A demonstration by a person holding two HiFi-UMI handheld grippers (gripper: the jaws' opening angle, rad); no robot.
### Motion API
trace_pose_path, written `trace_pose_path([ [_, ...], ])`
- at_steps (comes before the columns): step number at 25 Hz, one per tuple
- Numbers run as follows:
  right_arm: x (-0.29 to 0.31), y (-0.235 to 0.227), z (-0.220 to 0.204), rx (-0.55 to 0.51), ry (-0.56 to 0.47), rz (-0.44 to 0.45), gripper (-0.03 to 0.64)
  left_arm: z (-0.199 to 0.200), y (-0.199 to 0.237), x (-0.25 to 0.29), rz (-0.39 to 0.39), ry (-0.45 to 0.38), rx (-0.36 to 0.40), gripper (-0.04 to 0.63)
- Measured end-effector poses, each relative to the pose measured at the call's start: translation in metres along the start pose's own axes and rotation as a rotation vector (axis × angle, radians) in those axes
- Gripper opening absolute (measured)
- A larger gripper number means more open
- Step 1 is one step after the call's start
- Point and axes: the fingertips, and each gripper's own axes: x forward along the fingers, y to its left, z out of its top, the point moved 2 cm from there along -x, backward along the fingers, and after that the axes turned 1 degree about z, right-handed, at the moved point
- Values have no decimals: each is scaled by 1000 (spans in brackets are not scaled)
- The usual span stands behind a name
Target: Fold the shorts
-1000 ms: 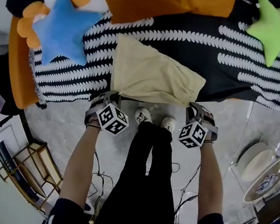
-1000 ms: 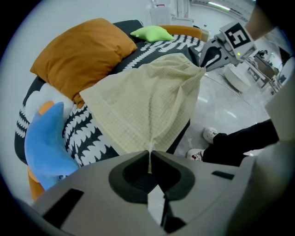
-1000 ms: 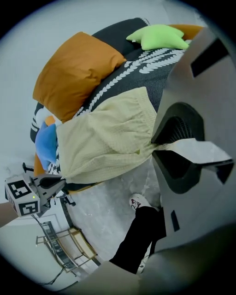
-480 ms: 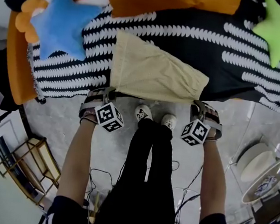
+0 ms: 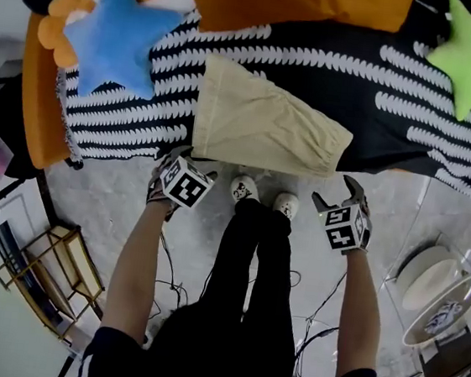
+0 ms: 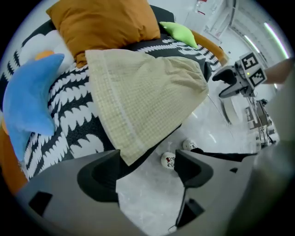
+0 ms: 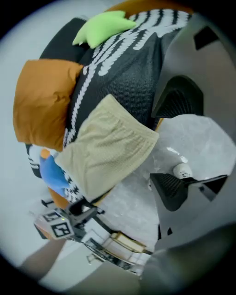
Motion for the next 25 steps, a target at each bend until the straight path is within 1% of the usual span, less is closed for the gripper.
trace_pose_path([
  [2,-9,-10,12,156,-82,-3,372,-12,10,-6,7,0,-102,382],
  [4,-11,-23,17,345,-163,6,335,-23,18,-12,11,-18,-231,393],
  [5,-11,-31,15,447,-199,8,316,-25,20,-16,10,-43,-297,391],
  [7,-10,-44,9,640,-256,7,255,-20,20,-27,5,-128,-419,391],
  [8,-9,-46,5,725,-277,11,230,-13,20,-34,-1,-177,-453,391],
  [9,-6,-45,2,798,-295,23,220,-3,20,-40,-9,-219,-451,391],
  [10,-3,-41,0,856,-311,42,217,9,19,-45,-16,-248,-407,391],
  [11,1,-37,-1,894,-323,61,219,25,17,-49,-20,-268,-331,391],
  [13,8,-32,-5,926,-334,91,222,65,7,-56,-31,-301,-151,390],
  [14,10,-31,-7,934,-335,104,225,89,-3,-59,-48,-321,-70,390],
  [16,5,-31,-7,952,-350,133,223,138,-30,-68,-121,-358,66,387],
  [17,-3,-32,-3,958,-373,150,208,160,-45,-72,-166,-362,133,369],
  [18,-12,-32,3,965,-399,166,206,179,-59,-75,-201,-348,201,353],
  [19,-20,-31,6,986,-422,178,209,195,-72,-76,-223,-321,269,353],
  [20,-24,-28,7,1032,-441,183,215,209,-81,-76,-239,-293,341,347],
  [22,-24,-23,9,1186,-503,144,231,246,-92,-70,-271,-256,511,323],
  [23,-23,-22,8,1251,-527,117,237,264,-99,-67,-287,-248,581,294],
  [25,-24,-17,-2,1316,-534,94,230,287,-123,-62,-321,-236,663,186],
])
